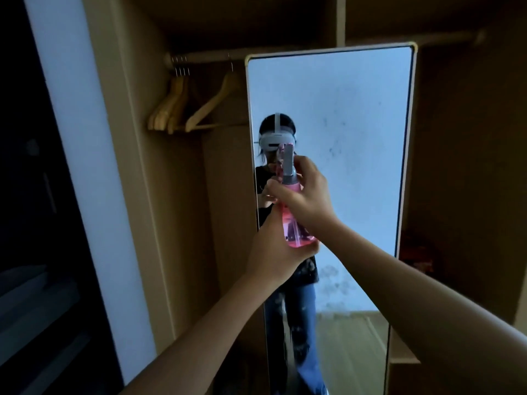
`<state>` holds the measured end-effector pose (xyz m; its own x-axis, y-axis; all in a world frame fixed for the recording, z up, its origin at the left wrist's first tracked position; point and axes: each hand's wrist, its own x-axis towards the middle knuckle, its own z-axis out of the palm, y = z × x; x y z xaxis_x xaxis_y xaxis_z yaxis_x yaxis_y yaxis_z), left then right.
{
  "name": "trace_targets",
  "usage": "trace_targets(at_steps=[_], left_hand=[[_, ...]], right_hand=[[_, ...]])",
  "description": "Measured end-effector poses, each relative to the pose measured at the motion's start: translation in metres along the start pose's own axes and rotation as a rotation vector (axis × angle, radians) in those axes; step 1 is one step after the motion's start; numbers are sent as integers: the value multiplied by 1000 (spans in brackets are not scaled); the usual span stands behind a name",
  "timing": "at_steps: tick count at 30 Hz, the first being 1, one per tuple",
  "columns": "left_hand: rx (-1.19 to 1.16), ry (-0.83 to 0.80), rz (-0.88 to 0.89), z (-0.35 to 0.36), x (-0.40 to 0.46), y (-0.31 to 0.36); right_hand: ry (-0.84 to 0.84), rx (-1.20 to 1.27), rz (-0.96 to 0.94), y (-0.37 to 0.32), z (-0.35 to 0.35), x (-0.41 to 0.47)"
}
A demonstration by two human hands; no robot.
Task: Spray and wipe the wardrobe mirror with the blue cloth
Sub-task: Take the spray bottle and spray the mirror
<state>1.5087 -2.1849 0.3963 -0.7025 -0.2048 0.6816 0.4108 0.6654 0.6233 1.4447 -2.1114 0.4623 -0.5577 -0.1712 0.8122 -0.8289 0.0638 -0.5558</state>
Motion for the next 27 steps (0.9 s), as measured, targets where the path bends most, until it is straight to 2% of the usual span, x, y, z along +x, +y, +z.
trace_targets(at_steps=[10,24,27], left_hand=[[78,129,62,-9,20,21],[87,123,13,6,21,18],[97,117,22,12,23,22]], right_hand=[[-47,108,-7,-24,-8,28],[-1,22,6,-19,-15,26],[7,85,-2,-15,-22,27]])
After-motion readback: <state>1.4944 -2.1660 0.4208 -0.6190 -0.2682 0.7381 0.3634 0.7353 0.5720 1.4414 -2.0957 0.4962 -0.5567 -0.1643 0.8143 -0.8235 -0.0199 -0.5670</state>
